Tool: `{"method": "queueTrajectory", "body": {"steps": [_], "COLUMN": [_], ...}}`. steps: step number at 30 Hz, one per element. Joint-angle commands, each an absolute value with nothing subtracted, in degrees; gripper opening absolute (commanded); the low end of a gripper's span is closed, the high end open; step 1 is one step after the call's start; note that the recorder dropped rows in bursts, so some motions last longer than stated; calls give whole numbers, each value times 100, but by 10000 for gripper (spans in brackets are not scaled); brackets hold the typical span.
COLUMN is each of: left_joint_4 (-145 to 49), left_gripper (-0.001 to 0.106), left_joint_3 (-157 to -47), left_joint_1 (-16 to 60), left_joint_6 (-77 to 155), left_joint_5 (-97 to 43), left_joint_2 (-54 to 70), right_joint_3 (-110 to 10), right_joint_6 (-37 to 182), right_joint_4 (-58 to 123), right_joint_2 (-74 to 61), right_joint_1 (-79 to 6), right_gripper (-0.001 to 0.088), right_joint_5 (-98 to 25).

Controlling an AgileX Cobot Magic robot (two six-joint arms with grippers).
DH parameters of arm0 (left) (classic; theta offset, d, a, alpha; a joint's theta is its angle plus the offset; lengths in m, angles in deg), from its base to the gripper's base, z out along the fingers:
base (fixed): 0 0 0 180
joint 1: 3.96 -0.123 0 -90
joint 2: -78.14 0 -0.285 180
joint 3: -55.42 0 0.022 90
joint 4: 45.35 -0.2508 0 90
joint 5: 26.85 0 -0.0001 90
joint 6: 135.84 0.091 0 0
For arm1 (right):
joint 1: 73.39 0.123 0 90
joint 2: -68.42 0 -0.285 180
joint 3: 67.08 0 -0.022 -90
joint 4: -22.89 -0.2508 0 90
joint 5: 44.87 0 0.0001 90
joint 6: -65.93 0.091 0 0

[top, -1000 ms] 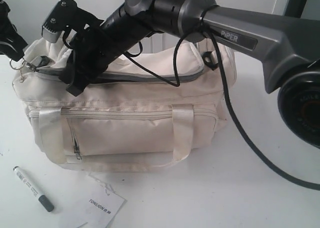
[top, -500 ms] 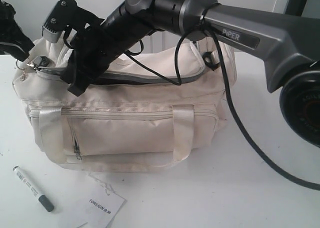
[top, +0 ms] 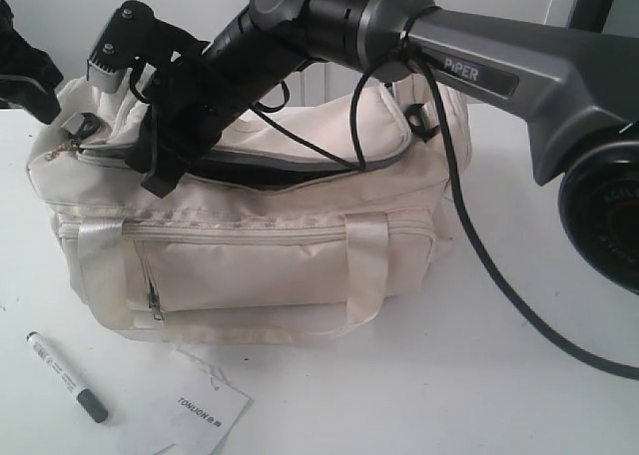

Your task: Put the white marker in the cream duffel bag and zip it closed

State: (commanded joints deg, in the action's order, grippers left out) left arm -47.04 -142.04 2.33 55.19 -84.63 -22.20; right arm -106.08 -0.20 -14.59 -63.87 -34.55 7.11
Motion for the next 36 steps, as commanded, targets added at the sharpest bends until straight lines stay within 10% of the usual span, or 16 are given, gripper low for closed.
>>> {"method": "queueTrajectory", "body": {"steps": [21,28,36], "left_joint_4": [-2755,-1712,-1621], "left_gripper": [660,660,660], "left_joint_3": [-11873,-11278,-11246], "left_joint_1": [-467,-503,-503], "left_joint_6": [4845,4801,4843], "left_joint_5": [-7720,-6940,-6797], "left_joint_2": [-1293,-1293,-1303], "right_joint_3": [-10608,-10608,-10608], "right_joint_6": [299,299,324], "right_joint_4": [-1461,-1461,-766], "right_joint_2": [-6387,-6387,-6387], "right_joint_1": [-3455,-3455,-3455], "right_gripper": [6,246,251], "right_joint_5": [657,633,826]}}
